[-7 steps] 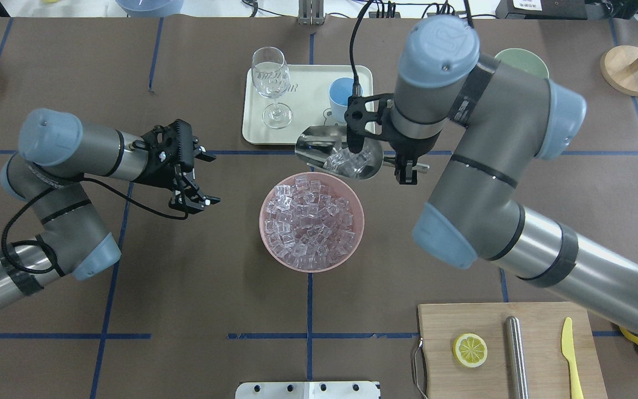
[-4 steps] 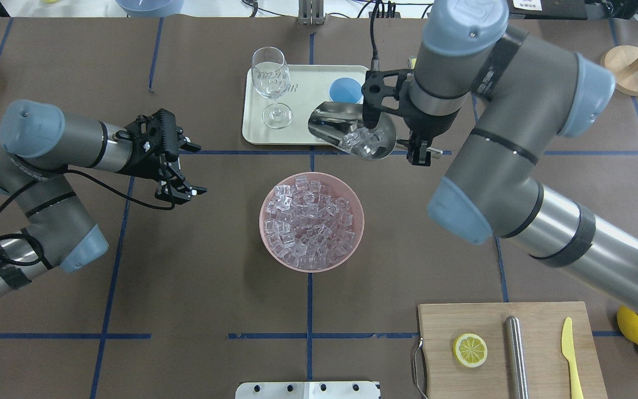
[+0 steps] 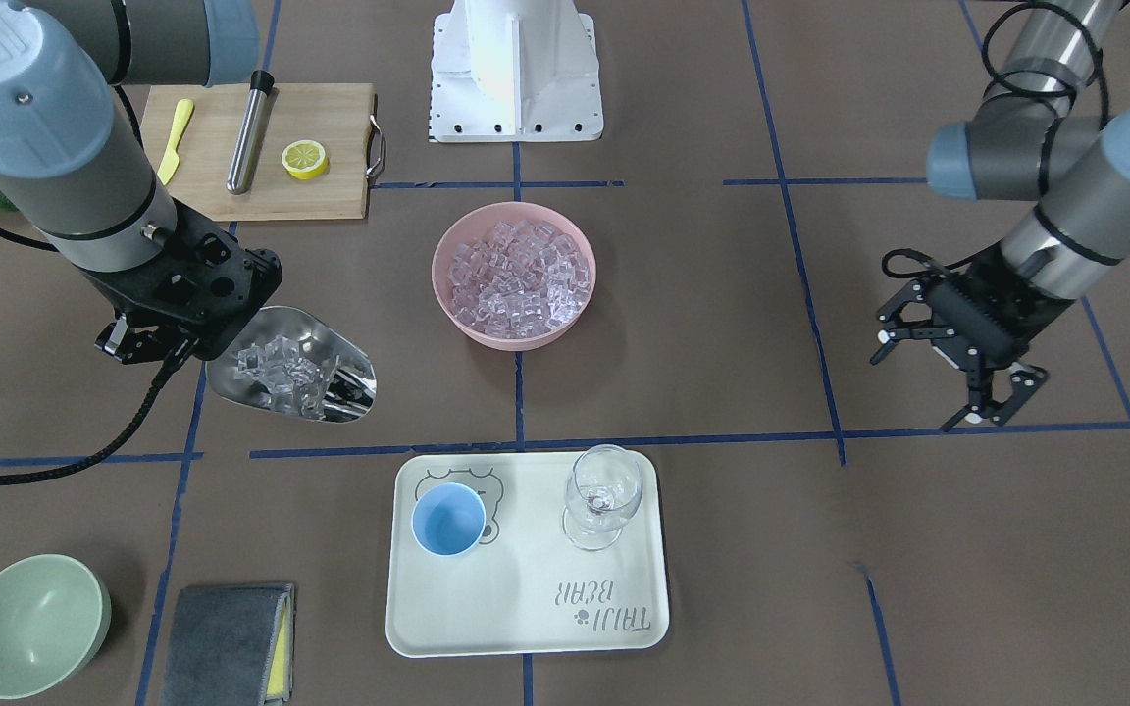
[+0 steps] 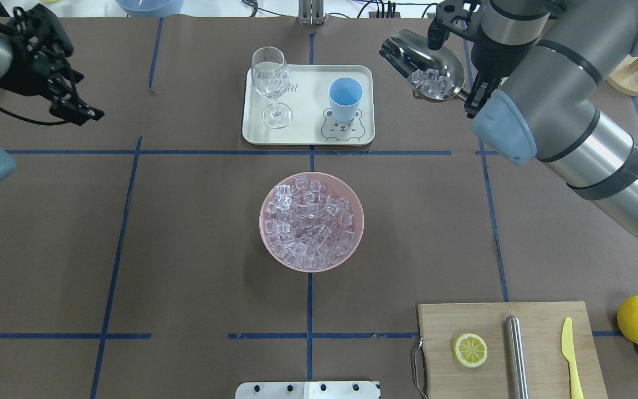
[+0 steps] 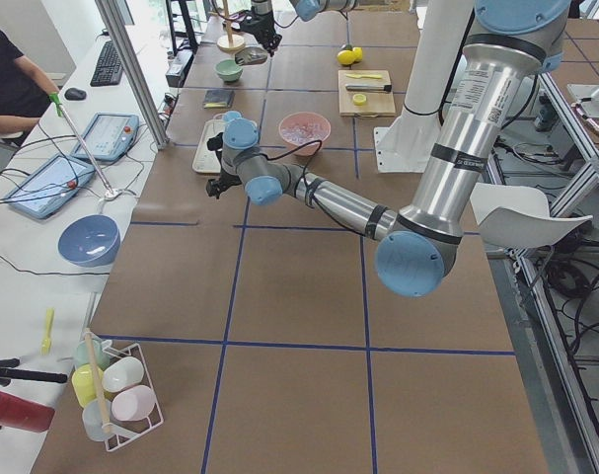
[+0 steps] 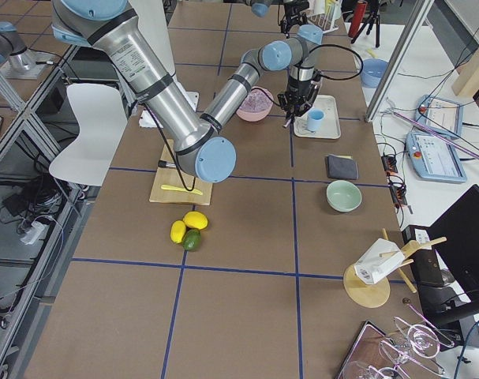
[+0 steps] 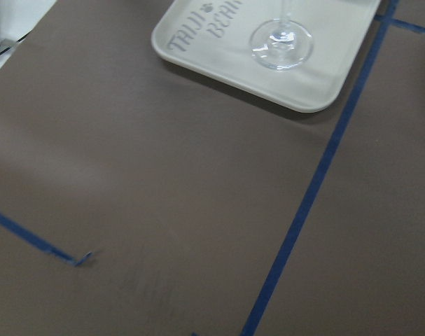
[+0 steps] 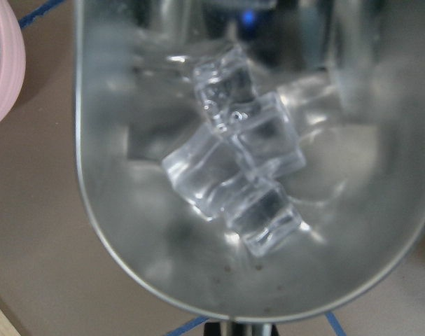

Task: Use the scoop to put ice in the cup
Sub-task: 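Lift the filled scoop out with the right gripper while the left arm withdraws, then move the scoop over the blue cup and tip ice into it with the right gripper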

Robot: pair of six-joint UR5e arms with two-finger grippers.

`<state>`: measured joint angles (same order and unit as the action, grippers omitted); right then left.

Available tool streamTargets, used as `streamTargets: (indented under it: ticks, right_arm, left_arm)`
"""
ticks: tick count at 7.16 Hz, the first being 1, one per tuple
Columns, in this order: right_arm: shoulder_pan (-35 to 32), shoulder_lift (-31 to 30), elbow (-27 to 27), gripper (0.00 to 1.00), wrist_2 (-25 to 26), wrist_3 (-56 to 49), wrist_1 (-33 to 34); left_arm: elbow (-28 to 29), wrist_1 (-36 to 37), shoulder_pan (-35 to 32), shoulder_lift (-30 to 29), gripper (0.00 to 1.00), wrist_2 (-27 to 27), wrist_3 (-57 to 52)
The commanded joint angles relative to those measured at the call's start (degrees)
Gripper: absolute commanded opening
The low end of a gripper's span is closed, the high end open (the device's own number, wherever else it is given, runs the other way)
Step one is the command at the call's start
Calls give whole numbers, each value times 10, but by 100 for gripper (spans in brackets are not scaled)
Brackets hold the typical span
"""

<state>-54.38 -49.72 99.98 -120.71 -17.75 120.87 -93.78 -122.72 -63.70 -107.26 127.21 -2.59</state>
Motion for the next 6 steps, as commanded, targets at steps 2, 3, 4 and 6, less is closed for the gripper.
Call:
streamTargets:
  ticks: [2,3,4,6]
  right_arm:
    - [26,66,-88,0,45,25,59]
    - [34,80,-111,0,47,34,70]
    - [38,90,-123,0,56,34,94]
    - [55,143,-189,0,79,34,139]
  left_arm:
    - [-20,11,-115,77,100,42,-1]
    - [-35,12,-137,94,100,58,-2]
    - [-47,11,-143,119,100,65,-2]
    - [-50,11,-159,125,100,65,-3]
